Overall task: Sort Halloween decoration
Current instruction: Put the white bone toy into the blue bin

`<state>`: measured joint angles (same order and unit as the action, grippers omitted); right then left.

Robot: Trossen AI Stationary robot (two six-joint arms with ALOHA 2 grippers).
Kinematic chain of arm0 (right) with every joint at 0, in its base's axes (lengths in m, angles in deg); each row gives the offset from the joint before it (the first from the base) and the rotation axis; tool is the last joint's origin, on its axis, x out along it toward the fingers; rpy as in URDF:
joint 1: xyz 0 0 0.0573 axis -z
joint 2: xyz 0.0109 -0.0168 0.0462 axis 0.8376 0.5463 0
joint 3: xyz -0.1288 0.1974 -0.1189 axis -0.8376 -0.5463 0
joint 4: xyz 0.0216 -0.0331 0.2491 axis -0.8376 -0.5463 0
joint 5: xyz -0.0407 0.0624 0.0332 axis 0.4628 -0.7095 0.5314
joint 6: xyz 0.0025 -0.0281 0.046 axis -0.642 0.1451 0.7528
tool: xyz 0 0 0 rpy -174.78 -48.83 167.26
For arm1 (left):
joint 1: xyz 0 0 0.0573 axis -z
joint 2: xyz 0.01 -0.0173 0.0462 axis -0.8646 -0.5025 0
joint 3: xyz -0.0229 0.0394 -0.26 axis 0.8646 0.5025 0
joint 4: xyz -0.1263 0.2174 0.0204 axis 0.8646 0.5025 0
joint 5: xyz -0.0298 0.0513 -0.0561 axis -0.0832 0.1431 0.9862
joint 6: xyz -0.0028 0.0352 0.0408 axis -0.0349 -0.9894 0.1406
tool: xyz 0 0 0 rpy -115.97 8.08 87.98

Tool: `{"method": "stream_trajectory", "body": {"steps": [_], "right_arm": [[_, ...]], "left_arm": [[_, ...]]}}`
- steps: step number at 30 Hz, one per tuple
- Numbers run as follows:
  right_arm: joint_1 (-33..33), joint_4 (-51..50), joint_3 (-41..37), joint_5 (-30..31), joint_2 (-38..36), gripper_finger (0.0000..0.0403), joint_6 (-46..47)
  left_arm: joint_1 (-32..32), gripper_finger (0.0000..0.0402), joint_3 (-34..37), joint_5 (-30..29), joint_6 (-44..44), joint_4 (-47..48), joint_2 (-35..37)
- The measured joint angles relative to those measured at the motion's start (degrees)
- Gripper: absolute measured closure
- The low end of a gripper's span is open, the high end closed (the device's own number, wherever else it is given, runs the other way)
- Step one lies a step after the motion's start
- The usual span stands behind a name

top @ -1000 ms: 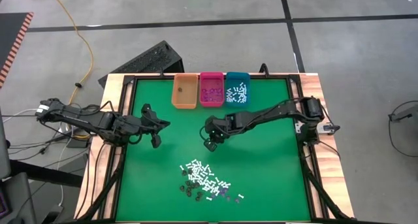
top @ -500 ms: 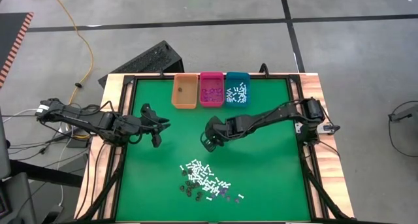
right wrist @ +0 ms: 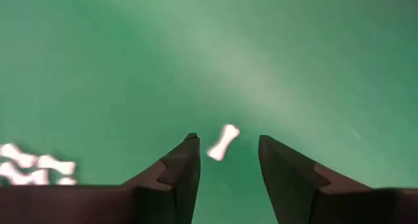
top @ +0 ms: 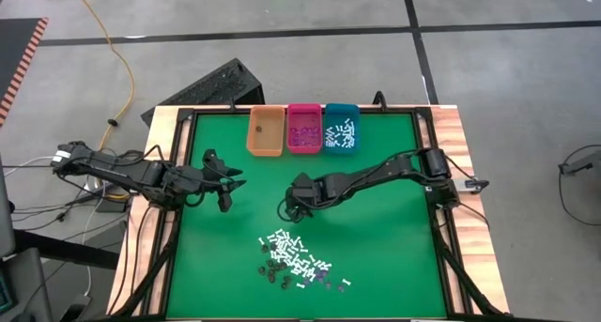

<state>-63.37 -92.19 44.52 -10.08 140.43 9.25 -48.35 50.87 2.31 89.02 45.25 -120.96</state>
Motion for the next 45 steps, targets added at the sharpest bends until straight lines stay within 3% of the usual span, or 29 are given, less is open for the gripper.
{"method": "stream_trajectory", "body": {"steps": [16,29,45], "right_arm": [[-1.55,0.05,2.57,-0.76,8.10,0.0226,4.62],[-0.09,-2.07,2.39,-2.84,8.10,0.0387,2.85],[-0.87,-4.02,2.15,-0.40,1.88,0.0383,0.47]], "left_arm": [[0.00,0.0257,-0.01,0.73,0.31,-0.05,-3.15],[0.00,0.0257,-0.01,0.70,0.82,-0.31,-7.13],[0.00,0.0257,-0.04,0.65,0.88,-0.49,-6.99]]}}
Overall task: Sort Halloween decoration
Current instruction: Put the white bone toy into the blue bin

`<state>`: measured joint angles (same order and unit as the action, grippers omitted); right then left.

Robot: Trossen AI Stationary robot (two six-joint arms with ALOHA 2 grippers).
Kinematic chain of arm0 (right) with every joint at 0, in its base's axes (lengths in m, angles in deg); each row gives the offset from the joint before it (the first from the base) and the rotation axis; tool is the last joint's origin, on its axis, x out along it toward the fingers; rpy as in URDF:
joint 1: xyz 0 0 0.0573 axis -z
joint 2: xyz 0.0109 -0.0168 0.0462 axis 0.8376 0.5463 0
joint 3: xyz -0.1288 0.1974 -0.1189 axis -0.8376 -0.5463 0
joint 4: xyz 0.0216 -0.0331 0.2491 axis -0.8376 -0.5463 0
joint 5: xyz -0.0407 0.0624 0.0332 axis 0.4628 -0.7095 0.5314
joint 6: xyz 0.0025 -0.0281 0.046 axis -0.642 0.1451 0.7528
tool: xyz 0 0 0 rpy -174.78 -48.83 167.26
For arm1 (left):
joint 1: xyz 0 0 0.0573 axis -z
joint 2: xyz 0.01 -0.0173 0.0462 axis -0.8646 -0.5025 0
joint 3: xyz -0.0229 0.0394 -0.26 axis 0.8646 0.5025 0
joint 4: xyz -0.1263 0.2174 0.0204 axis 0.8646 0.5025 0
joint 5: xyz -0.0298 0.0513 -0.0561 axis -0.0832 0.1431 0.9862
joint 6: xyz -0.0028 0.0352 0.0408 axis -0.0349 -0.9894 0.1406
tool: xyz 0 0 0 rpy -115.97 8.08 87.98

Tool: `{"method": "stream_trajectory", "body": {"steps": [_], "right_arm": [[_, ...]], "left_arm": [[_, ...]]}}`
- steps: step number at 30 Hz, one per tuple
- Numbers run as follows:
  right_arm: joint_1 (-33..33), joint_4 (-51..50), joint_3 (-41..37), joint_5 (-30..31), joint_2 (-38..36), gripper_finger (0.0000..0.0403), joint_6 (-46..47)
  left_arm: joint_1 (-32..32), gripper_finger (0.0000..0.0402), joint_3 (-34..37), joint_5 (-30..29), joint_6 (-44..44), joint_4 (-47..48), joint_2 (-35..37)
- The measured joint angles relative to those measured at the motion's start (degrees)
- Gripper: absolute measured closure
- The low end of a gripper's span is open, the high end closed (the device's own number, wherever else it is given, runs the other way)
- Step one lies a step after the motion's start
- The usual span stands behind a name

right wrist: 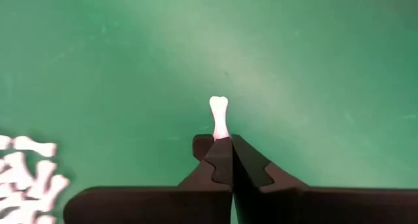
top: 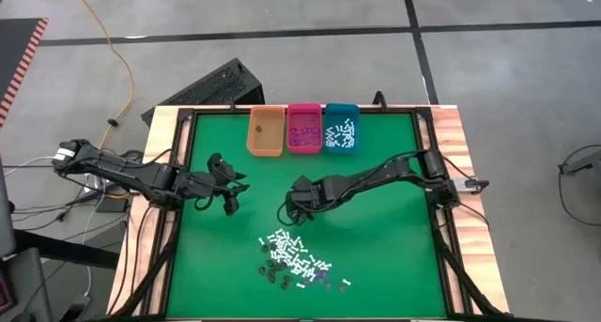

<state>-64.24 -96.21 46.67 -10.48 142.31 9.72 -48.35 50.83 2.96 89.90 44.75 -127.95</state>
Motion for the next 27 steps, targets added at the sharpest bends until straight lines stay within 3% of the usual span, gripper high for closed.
{"method": "stream_trajectory", "body": {"steps": [9,18,23,27], "right_arm": [[3.99,-12.88,0.04,3.82,-3.20,0.0383,-5.85],[17.25,-21.88,0.04,8.70,-12.19,0.0383,-18.42],[26.10,-21.73,0.15,7.56,-15.86,0.0370,-23.66],[30.28,-20.77,0.13,3.35,-15.58,0.0325,-28.94]], "left_arm": [[0.00,0.0257,-0.02,0.01,0.05,-0.28,0.02],[0.00,0.0257,-0.02,0.01,1.02,-0.47,0.02],[0.00,0.0257,-0.02,0.01,1.49,-0.50,0.02],[0.00,0.0257,-0.02,-0.01,1.51,-1.13,0.02]]}}
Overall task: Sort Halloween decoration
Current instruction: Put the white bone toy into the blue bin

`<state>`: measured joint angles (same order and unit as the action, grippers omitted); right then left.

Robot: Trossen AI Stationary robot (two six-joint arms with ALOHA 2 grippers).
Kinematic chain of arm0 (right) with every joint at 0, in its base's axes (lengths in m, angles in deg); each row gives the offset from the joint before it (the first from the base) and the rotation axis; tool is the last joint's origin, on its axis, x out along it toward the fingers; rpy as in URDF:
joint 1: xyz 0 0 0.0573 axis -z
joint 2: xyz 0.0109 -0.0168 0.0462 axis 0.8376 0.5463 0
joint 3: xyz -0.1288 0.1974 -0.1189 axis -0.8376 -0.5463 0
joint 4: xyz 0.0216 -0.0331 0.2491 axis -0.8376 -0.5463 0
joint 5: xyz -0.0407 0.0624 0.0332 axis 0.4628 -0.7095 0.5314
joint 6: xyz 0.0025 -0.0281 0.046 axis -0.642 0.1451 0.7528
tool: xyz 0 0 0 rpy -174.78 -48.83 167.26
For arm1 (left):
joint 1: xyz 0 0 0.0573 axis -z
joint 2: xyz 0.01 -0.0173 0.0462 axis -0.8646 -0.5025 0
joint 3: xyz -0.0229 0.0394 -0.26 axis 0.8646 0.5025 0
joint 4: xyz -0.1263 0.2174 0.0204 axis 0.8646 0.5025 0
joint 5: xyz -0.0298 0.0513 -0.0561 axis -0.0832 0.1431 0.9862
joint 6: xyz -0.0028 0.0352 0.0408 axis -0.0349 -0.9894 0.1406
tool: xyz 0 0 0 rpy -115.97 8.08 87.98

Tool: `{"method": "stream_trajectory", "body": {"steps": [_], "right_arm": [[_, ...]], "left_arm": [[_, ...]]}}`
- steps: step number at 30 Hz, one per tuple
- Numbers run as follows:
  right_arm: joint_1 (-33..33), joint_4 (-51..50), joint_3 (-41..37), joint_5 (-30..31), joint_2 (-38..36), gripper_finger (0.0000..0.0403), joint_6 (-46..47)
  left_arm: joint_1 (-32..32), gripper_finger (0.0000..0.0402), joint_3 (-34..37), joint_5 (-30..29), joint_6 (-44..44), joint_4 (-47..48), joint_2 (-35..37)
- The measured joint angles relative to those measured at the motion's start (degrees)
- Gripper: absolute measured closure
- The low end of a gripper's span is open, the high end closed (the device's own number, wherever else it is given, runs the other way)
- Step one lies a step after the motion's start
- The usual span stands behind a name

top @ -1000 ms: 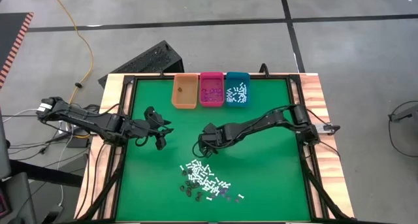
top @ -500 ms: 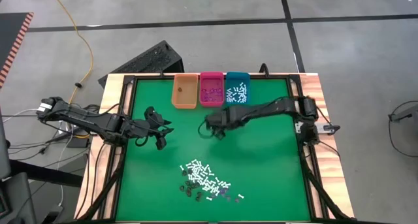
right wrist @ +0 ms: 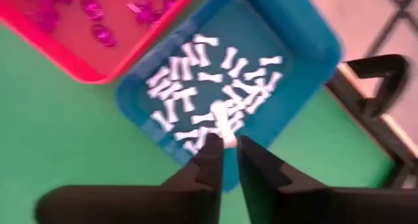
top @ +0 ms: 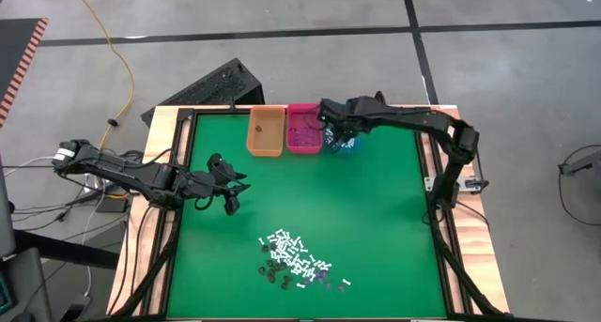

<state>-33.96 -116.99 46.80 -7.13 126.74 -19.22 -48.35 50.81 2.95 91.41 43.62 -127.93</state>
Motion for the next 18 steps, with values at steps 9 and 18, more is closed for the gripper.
{"method": "stream_trajectory", "body": {"steps": [9,18], "right_arm": [[-1.03,4.77,-0.07,-2.05,-0.54,0.0204,-2.80],[-26.59,8.51,-1.90,-9.81,-1.22,0.0209,-5.70]], "left_arm": [[0.00,0.0257,0.00,0.19,0.38,-0.13,0.04],[0.00,0.0257,0.00,1.51,-0.59,-0.15,0.04]]}}
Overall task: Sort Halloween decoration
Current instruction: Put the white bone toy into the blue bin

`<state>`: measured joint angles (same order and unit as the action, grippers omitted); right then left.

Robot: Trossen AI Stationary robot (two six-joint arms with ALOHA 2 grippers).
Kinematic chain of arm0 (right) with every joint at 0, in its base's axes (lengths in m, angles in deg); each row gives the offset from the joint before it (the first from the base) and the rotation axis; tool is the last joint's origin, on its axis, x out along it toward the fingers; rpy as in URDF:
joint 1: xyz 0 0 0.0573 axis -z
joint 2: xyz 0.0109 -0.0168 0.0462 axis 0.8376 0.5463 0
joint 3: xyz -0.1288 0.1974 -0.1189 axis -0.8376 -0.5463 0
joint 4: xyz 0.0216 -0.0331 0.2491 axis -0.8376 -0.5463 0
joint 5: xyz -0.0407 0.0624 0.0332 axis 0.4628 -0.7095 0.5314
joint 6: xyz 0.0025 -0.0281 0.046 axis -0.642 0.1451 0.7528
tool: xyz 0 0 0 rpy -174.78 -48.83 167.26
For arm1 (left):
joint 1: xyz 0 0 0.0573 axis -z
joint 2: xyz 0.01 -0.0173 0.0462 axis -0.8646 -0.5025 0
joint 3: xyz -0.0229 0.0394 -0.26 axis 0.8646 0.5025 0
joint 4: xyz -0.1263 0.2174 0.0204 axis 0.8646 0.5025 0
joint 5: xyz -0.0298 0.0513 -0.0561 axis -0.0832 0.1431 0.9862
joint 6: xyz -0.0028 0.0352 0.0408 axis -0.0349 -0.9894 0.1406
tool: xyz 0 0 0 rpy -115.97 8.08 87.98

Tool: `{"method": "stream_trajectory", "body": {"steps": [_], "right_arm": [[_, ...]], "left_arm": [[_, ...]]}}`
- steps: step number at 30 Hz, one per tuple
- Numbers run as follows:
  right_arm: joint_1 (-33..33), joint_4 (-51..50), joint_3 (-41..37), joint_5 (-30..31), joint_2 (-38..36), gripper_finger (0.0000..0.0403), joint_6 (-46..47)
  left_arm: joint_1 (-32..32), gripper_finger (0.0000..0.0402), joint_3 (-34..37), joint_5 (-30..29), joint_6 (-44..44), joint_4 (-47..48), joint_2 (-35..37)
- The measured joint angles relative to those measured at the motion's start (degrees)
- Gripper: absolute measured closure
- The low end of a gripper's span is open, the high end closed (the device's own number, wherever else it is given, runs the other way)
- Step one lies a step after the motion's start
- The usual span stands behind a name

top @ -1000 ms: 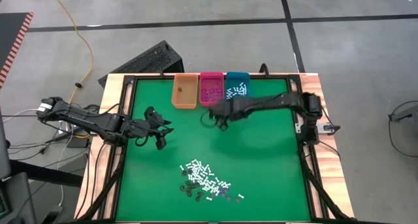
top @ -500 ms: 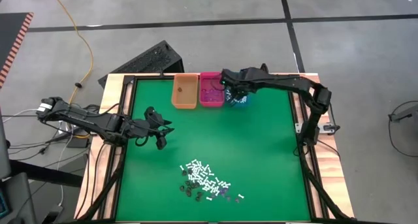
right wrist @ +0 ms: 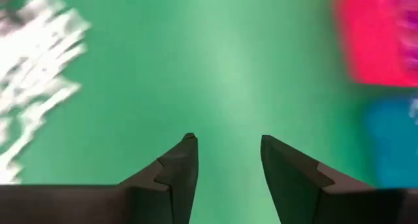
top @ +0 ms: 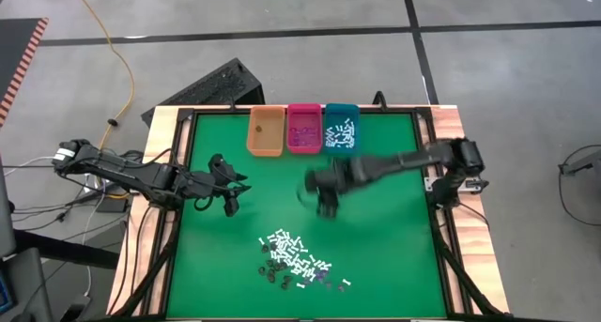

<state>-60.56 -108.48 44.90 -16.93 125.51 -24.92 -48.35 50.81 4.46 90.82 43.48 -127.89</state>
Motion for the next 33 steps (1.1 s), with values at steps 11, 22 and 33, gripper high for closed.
{"method": "stream_trajectory", "body": {"steps": [11,22,33], "right_arm": [[-26.51,7.17,-6.90,-0.03,-0.02,0.0229,25.78],[-36.33,7.78,-7.59,0.00,0.65,0.0238,40.54],[-36.51,10.83,-7.20,-7.40,9.12,0.0240,39.65]], "left_arm": [[0.00,0.0257,0.00,1.61,-0.17,0.01,0.00],[0.00,0.0257,0.00,0.93,-1.05,-0.94,0.00],[0.00,0.0257,-0.04,0.09,-2.04,-1.14,-0.10]]}}
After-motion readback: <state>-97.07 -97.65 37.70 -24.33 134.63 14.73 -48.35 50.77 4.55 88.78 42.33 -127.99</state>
